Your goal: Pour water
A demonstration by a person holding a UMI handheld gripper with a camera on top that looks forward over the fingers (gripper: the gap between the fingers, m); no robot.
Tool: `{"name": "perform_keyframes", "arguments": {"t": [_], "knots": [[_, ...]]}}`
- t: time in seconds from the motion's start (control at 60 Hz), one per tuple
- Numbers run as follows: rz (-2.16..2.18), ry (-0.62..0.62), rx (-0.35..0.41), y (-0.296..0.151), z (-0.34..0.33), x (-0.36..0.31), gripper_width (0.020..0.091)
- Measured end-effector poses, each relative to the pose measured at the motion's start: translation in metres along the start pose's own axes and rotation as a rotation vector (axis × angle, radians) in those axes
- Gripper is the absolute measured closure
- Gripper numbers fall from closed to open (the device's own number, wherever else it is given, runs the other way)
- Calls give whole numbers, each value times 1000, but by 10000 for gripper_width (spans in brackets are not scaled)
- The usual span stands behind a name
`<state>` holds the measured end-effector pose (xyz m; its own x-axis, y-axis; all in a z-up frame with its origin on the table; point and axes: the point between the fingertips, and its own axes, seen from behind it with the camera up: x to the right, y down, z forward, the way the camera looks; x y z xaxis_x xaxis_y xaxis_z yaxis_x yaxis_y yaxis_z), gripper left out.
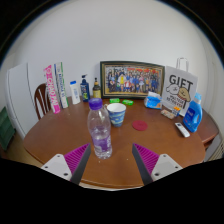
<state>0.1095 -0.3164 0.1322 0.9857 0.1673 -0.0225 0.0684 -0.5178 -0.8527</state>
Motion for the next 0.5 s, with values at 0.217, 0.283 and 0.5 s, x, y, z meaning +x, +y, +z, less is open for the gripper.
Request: {"name": "perform_keyframes", "arguments": {"t": [0.217, 0.283, 0.5], "knots": [[23, 20, 101, -4, 68, -37, 251], [23, 54, 112, -2, 90, -35, 279], [7, 90, 175, -5, 125, -31, 588]]}}
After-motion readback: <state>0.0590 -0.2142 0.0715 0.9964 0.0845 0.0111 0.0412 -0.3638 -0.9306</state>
